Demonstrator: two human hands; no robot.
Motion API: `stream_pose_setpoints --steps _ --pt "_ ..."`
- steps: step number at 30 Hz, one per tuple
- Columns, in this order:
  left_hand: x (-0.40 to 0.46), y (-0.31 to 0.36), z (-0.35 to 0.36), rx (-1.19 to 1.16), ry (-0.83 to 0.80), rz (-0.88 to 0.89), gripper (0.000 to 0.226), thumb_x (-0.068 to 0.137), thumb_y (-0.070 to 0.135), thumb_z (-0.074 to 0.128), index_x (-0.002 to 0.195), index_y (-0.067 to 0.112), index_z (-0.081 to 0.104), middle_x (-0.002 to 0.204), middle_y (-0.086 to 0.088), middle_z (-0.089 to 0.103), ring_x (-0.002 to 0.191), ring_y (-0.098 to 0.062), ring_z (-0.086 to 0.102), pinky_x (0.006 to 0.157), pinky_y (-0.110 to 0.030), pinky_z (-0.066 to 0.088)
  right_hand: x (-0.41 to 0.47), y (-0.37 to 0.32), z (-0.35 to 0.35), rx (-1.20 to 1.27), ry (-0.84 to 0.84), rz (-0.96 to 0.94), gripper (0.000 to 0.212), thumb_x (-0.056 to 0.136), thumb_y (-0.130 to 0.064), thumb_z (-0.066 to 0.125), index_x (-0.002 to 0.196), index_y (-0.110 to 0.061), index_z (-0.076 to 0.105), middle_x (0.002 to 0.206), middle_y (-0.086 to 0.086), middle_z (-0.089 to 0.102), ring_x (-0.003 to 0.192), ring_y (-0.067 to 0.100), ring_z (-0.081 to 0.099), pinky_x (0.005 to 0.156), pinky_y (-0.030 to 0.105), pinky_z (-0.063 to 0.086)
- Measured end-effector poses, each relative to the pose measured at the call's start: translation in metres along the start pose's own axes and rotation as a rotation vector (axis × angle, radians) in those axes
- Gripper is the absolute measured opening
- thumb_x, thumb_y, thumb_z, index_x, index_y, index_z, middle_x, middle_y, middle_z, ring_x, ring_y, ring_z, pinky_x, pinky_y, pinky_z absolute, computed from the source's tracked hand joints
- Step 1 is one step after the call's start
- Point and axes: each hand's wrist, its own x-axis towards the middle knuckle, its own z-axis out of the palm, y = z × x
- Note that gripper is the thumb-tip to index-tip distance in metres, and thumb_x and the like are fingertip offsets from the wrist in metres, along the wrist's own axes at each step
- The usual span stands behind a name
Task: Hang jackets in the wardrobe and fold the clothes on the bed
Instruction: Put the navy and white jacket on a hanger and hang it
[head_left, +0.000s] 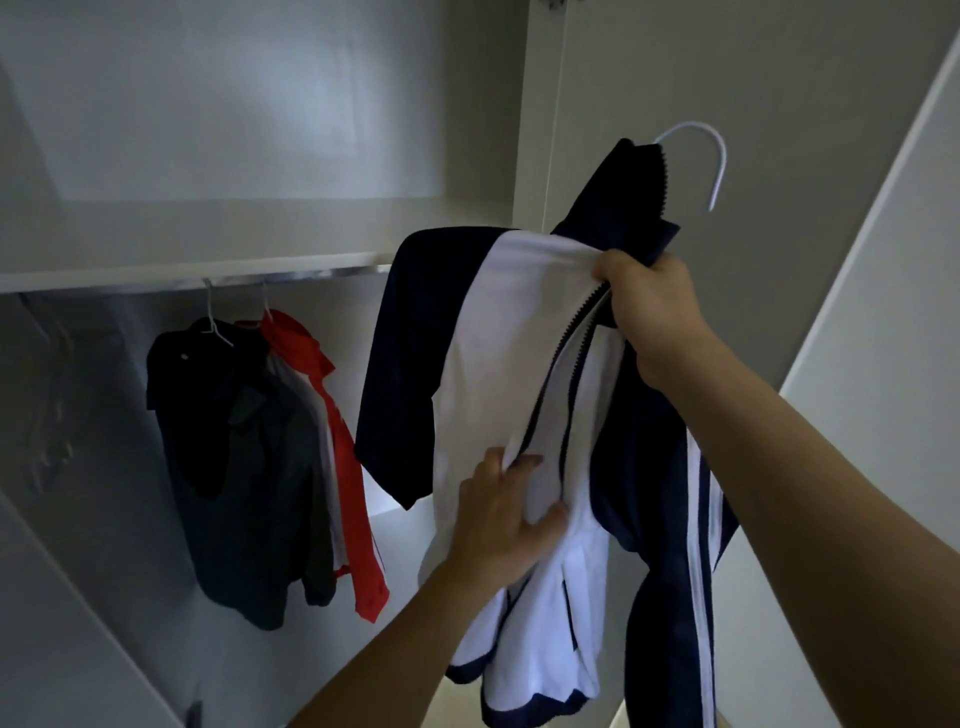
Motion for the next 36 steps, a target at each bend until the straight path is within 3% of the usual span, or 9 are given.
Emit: stream_pose_setpoints --steps 8,11,14,17,19,23,28,32,36 --pt "-0.010 0.019 0.032 0.049 -0.016 0.154 0.062 0.073 0.068 0.059 0.117 0.026 0.066 0.122 -0.002 0.051 0.115 -0.020 0.044 0.102 -0.033 0.038 -0.019 0.002 -0.027 0.077 0.056 0.029 0.014 0.084 -0.017 0.052 0.087 -0.003 0.054 0.075 0.007 0.045 0.070 0.022 0.045 0.065 0.037 0.036" --pt "-0.013 0.009 0.041 0.097 0.104 0.101 0.042 0.088 0.050 0.050 0.095 0.015 0.073 0.107 -0.006 0.059 0.098 -0.024 0.058 0.090 -0.028 0.050 -0.029 0.004 -0.038 0.070 0.098 0.029 0.015 0.083 -0.019 0.053 0.087 -0.005 0.055 0.076 0.006 0.046 0.069 0.021 0.046 0.065 0.037 0.036" --pt "-0.020 -0.015 0.040 -0.069 0.147 -0.006 0.026 0.092 0.029 0.052 0.101 0.009 0.066 0.112 -0.005 0.053 0.099 -0.024 0.062 0.090 -0.029 0.054 -0.036 0.011 -0.053 0.083 0.156 0.048 0.008 0.081 -0.020 0.054 0.087 -0.015 0.055 0.073 0.006 0.047 0.067 0.020 0.047 0.063 0.036 0.037" --pt "-0.027 -0.031 0.031 -0.229 0.238 -0.034 0.019 0.089 0.002 0.063 0.101 0.014 0.054 0.102 0.000 0.053 0.091 -0.019 0.062 0.088 -0.027 0.054 -0.042 0.022 -0.064 0.090 0.213 0.065 0.028 0.081 -0.019 0.054 0.091 0.007 0.054 0.076 0.007 0.051 0.069 0.021 0.050 0.065 0.036 0.039" --pt "-0.029 -0.035 0.022 -0.305 0.232 -0.157 0.033 0.088 0.001 0.065 0.104 0.021 0.044 0.100 -0.005 0.058 0.089 -0.021 0.064 0.081 -0.032 0.058 -0.046 0.027 -0.069 0.079 0.246 0.074 0.035 0.083 -0.019 0.053 0.101 0.011 0.053 0.077 0.007 0.053 0.070 0.023 0.053 0.065 0.037 0.042" --pt "-0.030 -0.074 0.012 -0.225 0.085 -0.517 0.039 0.089 0.003 0.062 0.110 0.024 0.035 0.090 -0.010 0.061 0.071 -0.025 0.063 0.053 -0.027 0.051 -0.055 0.040 -0.072 -0.011 0.267 0.093 0.013 0.078 -0.025 0.056 0.072 -0.014 0.058 0.072 0.005 0.060 0.080 0.037 0.066 0.072 0.051 0.055" --pt "-0.031 -0.151 0.000 -0.128 -0.008 -0.815 0.015 0.092 0.018 0.056 0.102 0.010 0.065 0.099 -0.011 0.066 0.089 -0.031 0.064 0.084 -0.045 0.055 -0.068 0.066 -0.077 -0.219 0.256 0.101 0.019 0.083 -0.027 0.053 0.080 -0.009 0.058 0.072 0.003 0.059 0.072 0.027 0.058 0.064 0.036 0.043" --pt "-0.009 -0.112 -0.036 -0.302 0.160 -0.557 0.019 0.093 0.006 0.044 0.098 0.018 0.058 0.090 0.003 0.061 0.095 -0.028 0.061 0.079 -0.036 0.048 -0.081 0.092 -0.074 -0.486 0.218 0.161 0.033 0.086 -0.023 0.059 0.106 -0.008 0.036 0.092 0.009 0.053 0.082 0.030 0.053 0.071 0.037 0.041" --pt "0.033 -0.065 -0.076 0.040 -0.015 0.044 0.038 0.080 0.019 0.050 0.115 0.013 0.063 0.111 0.000 0.064 0.099 -0.016 0.060 0.088 -0.031 0.048 -0.095 0.123 -0.062 -0.466 0.212 0.139 0.071 0.080 -0.008 0.067 0.135 -0.013 0.023 0.115 0.014 0.036 0.069 0.026 0.050 0.069 0.041 0.050"
